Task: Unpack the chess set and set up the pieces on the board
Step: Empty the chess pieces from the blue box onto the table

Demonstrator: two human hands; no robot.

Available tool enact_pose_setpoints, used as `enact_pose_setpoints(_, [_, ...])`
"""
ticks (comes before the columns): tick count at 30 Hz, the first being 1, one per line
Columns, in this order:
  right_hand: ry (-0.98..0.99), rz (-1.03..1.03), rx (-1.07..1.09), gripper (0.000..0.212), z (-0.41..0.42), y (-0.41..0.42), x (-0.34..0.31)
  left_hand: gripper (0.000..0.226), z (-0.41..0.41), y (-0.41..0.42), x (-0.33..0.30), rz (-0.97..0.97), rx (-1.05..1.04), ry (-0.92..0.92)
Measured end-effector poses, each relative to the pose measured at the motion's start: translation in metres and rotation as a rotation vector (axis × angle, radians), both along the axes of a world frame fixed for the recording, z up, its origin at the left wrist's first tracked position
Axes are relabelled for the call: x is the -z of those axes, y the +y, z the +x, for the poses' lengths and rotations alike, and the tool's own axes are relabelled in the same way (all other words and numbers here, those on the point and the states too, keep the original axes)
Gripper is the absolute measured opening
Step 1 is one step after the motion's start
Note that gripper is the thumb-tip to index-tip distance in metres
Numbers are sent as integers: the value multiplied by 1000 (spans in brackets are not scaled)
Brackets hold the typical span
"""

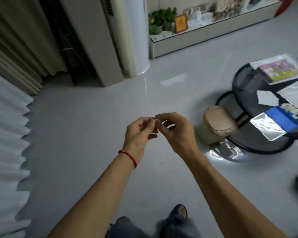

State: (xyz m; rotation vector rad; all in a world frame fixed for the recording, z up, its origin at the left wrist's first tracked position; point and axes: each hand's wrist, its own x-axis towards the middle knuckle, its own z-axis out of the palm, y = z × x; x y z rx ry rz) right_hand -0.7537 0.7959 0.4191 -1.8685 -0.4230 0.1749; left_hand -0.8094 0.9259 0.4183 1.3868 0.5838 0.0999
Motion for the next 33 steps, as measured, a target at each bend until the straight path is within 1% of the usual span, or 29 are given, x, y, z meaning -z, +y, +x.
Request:
enact_pose_setpoints(3, [142,71,98,11,50,-115,-15,14,60,-103,-13,83,124,-45])
enact_pose_setpoints(6, [249,173,222,13,89,-207,-21,8,117,-188,-19,118,257,-80])
enact_pose_setpoints(8, [290,188,295,13,114,-258,-19,5,155,-235,-12,149,332,-79])
enact_pose_setpoints(11, [319,217,349,5,161,-331,-7,7,217,-302,11,215,447,-105])
enact_pose_setpoints(13, [341,179,392,6,195,-380,6,9,259,-349,29,259,493,-129])
enact_pose_setpoints(16, [369,146,475,5,249,-455,23,2,322,-426,53,222,564,-124])
enact_pose_setpoints(19, [411,122,548,8,298,-529,37,4,376,-502,67,160,620,-65])
enact_pose_setpoints(21, [421,131,562,11,318,-561,43,3,397,-534,69,179,635,-40])
enact_pose_setpoints(23, [469,158,542,5,348,-604,54,5,423,-577,73,232,626,4])
enact_pose_setpoints(26, [547,159,459,2,394,-660,81,7,457,-632,86,287,564,100])
enact_pose_setpoints(29, [648,158,392,7,434,-710,106,12,477,-683,99,231,413,230])
enact_pose_setpoints(33, [681,65,318,11,473,-768,112,14,486,-736,102,174,202,358])
